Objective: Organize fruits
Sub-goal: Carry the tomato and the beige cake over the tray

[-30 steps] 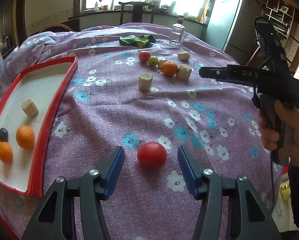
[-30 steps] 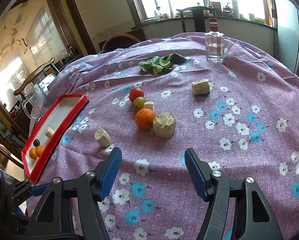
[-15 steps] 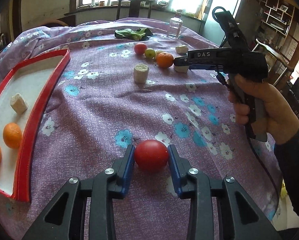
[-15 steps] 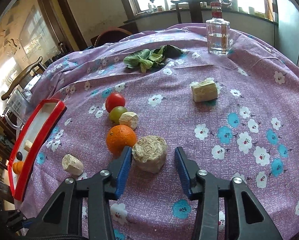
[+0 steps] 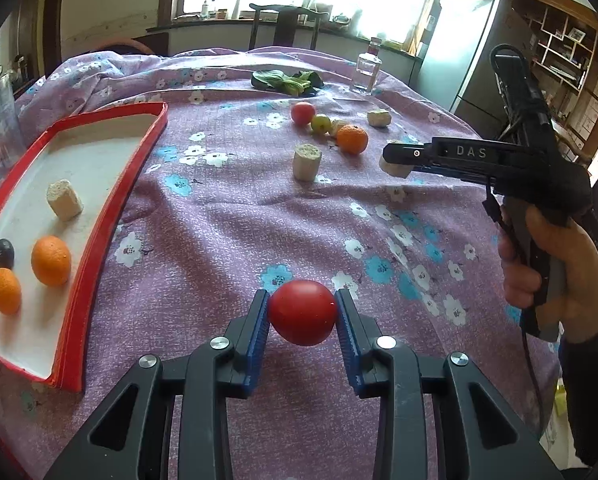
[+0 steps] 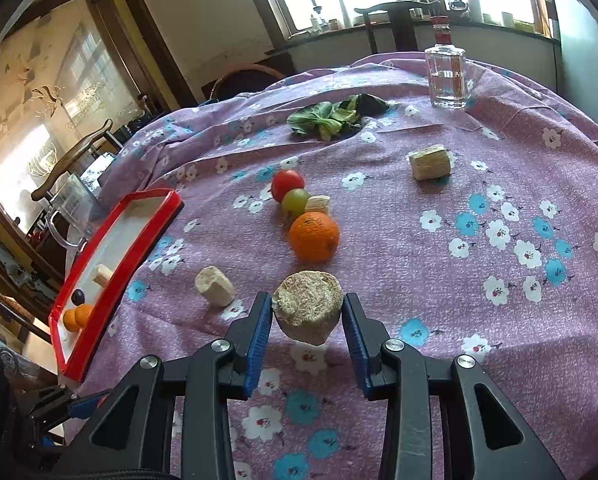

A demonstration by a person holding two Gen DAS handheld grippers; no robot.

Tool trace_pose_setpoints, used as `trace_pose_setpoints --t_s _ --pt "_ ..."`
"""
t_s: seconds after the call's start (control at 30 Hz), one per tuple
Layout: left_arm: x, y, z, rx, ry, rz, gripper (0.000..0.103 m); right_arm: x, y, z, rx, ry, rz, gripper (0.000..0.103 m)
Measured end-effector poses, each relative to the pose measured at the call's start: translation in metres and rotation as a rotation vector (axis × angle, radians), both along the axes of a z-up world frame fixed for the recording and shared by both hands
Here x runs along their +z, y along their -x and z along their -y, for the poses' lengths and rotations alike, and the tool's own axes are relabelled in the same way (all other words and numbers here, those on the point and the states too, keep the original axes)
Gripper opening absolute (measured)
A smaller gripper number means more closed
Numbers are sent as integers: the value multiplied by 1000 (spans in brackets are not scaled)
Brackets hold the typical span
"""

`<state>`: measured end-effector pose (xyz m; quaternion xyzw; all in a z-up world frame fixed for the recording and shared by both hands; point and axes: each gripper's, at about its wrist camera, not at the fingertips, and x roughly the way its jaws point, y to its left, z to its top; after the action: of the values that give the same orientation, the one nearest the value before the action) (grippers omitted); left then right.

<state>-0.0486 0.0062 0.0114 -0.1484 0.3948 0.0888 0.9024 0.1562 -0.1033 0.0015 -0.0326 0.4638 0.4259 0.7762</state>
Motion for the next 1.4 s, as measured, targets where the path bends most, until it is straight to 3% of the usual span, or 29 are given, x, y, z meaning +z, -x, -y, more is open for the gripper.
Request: trace_pose_setpoints --t_s 0.33,0.97,1.4 --pt "15 33 -21 72 -7 40 32 20 43 -25 96 -47 -9 36" --pt "25 100 -73 232 20 96 32 26 107 -85 267 -26 -6 36" --pt "34 133 -114 333 -3 122 32 29 146 -147 374 -31 3 36"
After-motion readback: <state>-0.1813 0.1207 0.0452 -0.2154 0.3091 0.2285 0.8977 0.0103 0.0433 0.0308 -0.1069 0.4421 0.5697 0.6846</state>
